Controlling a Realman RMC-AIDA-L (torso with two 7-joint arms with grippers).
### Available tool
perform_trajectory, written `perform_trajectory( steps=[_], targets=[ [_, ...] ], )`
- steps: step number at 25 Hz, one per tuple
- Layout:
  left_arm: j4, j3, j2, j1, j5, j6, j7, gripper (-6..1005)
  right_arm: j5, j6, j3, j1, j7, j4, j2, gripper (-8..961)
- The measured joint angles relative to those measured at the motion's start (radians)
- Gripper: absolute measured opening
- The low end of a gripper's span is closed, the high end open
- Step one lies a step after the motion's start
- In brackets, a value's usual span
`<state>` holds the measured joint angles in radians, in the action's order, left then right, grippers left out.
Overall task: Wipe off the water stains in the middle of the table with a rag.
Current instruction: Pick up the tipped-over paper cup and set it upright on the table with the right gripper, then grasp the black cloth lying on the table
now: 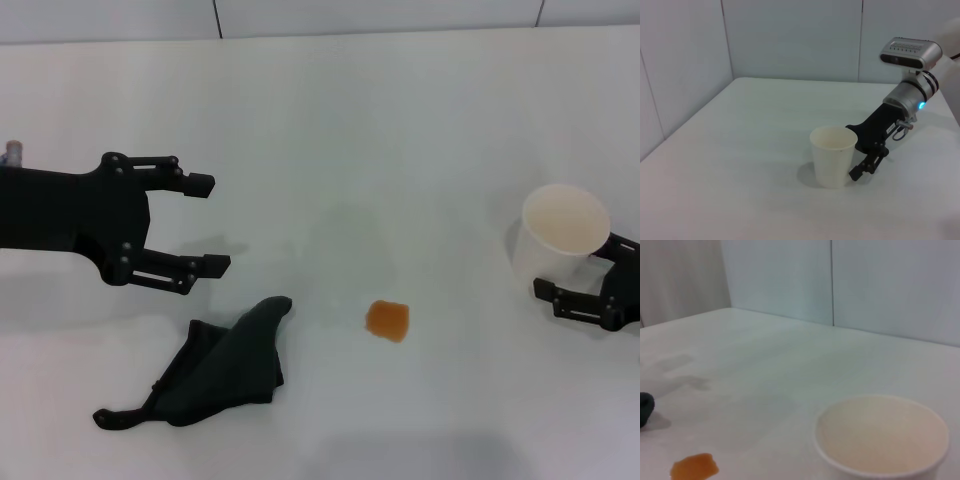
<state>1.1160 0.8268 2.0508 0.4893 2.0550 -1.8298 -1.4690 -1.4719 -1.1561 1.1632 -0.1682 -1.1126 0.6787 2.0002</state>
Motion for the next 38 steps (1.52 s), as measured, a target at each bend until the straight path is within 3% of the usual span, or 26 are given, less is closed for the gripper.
perform_trajectory(
  steps=[9,22,27,33,38],
  targets=[
    [0.001,0.000,0.000,-0.003,-0.001,0.000,-0.001,879,-0.002,-0.022,-0.007,0.080,-0.025,0.101,0.000,838],
    [0.001,0.000,0.000,-0.001,-0.001,0.006,0.006,878,0.009,-0.262,-0.103,0.211,-0.054,0.322,0.013,835],
    [-0.003,-0.002,0.001,-0.001,-0.001,0.007,0.007,878,0.009,-0.328,-0.080,0.206,-0.092,0.419,0.018,834],
    [-0.006,-0.001,0.006,-0.002,-0.001,0.018,0.004,878,0.006,-0.344,0.021,0.174,-0.130,0.551,0.016,832],
    [-0.007,0.000,0.008,-0.003,0.001,0.022,0.002,878,-0.018,-0.343,0.052,0.131,-0.165,0.588,0.011,831]
  ],
)
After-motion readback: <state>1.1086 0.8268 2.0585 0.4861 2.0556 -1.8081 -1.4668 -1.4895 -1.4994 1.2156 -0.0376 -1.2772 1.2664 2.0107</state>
